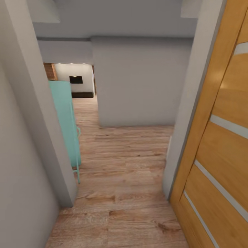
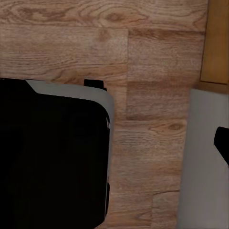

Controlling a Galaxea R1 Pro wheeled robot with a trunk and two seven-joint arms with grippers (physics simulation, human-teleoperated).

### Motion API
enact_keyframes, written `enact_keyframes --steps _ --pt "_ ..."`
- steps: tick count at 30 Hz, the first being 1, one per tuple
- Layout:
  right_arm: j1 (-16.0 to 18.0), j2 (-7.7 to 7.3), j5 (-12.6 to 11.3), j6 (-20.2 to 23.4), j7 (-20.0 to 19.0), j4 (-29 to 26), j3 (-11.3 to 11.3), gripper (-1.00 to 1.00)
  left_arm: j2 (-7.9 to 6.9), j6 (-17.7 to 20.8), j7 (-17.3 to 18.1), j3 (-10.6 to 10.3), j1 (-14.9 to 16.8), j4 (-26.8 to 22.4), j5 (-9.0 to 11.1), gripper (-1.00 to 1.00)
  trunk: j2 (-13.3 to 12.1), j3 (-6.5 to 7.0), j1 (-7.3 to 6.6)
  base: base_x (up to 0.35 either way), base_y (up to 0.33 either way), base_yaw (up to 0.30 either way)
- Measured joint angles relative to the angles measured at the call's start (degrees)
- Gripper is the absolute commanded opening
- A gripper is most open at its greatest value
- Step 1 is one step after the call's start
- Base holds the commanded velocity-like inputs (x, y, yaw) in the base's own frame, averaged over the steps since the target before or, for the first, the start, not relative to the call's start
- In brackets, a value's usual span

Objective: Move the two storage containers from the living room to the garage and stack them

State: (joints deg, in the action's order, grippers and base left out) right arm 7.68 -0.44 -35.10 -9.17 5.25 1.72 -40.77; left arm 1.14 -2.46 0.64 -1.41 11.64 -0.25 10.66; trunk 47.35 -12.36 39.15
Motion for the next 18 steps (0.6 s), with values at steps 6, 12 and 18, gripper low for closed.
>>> enact_keyframes --steps 6,12,18 --pt "0.00 0.13 -0.12 0.06 0.08 0.00 -0.02 1.00 0.05 -0.06 0.00 0.00 0.00 0.00 -0.13 1.00 0.00 0.00 0.00 0.322 0.000 0.000" --pt "0.00 0.17 0.05 0.09 0.09 -0.06 -0.27 1.00 0.09 -0.06 -0.01 0.00 -0.01 0.00 -0.19 1.00 0.00 0.00 0.00 0.322 0.000 0.000" --pt "0.00 0.42 0.20 0.09 0.08 -0.40 -0.47 1.00 0.09 -0.17 -0.01 0.00 0.00 0.00 -0.16 1.00 0.00 0.00 0.00 0.322 0.000 0.000"
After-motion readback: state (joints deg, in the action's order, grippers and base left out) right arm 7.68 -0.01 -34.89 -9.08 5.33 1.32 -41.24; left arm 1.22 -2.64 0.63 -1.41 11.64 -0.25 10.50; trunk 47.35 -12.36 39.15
